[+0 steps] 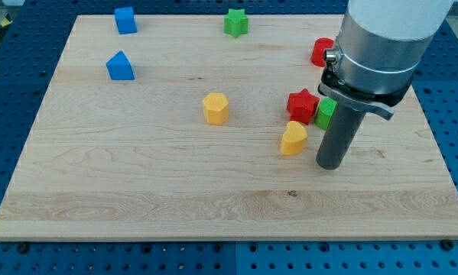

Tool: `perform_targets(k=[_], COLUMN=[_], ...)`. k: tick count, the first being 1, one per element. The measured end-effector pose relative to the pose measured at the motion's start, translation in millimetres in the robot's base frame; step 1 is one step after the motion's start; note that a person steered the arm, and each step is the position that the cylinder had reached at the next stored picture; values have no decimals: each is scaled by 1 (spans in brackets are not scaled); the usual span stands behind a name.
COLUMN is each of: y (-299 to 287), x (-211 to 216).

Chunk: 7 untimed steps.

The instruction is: Push the yellow heart towards red star

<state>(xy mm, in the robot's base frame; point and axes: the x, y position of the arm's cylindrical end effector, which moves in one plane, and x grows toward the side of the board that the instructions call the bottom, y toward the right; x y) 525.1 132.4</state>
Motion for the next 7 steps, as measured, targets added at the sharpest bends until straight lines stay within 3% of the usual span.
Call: perform_targets(k=[6, 7], y=[-95, -97], x=[-27, -49])
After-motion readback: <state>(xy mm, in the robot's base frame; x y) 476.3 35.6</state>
